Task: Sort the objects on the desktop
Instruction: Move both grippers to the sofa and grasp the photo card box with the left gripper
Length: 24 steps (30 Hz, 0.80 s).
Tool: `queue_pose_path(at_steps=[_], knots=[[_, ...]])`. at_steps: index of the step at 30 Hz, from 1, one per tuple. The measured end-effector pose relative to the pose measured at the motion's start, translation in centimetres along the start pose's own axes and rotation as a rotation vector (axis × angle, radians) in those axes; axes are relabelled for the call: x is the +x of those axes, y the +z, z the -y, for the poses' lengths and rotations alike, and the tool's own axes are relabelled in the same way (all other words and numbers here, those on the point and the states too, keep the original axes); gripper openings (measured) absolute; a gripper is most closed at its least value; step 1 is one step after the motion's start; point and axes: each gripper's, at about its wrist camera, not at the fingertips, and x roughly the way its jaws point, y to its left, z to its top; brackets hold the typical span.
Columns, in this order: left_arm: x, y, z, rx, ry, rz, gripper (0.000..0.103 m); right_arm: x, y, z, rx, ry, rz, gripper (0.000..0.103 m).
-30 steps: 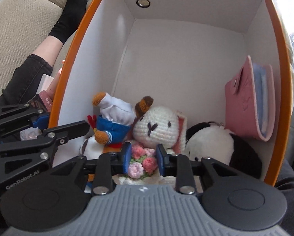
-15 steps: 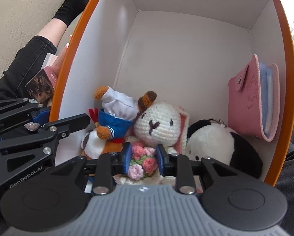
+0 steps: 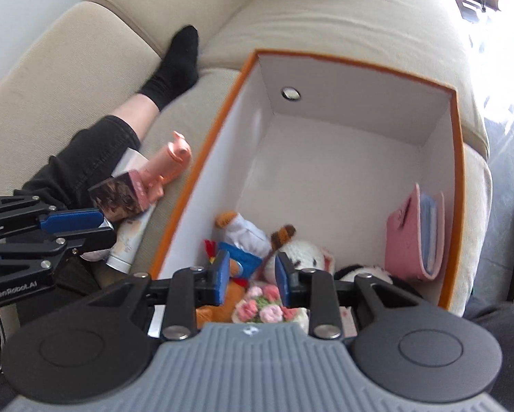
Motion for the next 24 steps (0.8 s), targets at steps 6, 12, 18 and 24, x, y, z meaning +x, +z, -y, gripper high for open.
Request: queue_pose_path(at_steps=[6, 12, 18, 24], knots=[[-0.7, -1.1, -4.3, 0.059, 0.098, -0.033, 0.042, 1.8, 1.9, -5.2, -0.144, 0.085, 0.015, 0.037], [1.2, -1.4, -7.6, 0.107, 0.111, -0.046, 0.057, 7.0, 3.3, -9.9, -0.233, 0.106, -0.075, 0.037], [4.9, -1.0, -9.5, 0.158, 0.060, -0.129, 0.063, 12.1, 4.4, -12.3, -0.293, 0.071, -0.165, 0.037], [8.2, -0.4, -10.5, 0.214, 0.030, -0.234, 0.068, 15.1, 5.0, -12.9, -0.309, 0.070, -0.235, 0.036]])
